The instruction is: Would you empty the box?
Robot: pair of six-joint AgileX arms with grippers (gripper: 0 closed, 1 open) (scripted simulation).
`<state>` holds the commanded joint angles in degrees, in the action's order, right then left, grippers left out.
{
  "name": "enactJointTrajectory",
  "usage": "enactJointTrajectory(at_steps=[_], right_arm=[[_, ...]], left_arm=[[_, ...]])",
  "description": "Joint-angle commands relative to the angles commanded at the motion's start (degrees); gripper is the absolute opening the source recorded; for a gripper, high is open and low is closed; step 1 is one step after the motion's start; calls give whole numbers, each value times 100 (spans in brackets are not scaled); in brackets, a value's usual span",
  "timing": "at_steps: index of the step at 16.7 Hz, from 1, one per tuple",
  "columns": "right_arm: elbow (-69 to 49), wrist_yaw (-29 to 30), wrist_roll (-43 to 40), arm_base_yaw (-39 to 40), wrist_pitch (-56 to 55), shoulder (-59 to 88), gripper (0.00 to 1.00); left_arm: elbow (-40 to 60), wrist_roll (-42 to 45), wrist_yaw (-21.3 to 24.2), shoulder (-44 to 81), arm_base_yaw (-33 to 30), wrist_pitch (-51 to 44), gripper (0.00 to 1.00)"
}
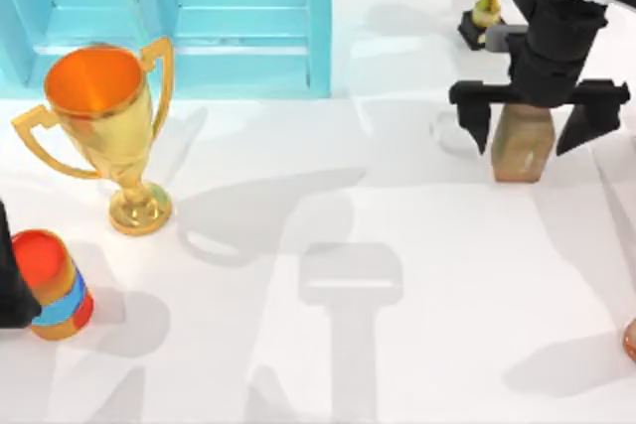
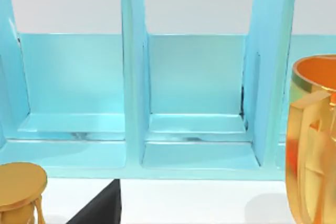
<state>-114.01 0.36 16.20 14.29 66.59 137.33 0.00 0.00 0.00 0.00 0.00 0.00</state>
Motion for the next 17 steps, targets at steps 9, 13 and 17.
enactJointTrajectory(at_steps=[9, 13, 17], right_arm=[[-239, -12, -1, -10, 233, 23, 100], [-1236, 8, -7, -12, 1256, 6, 100], [-1771, 0, -10, -23, 1798, -28, 100]], left_arm=[[0, 0, 0, 0, 0, 0, 100], [0, 0, 0, 0, 0, 0, 100], [0, 0, 0, 0, 0, 0, 100]])
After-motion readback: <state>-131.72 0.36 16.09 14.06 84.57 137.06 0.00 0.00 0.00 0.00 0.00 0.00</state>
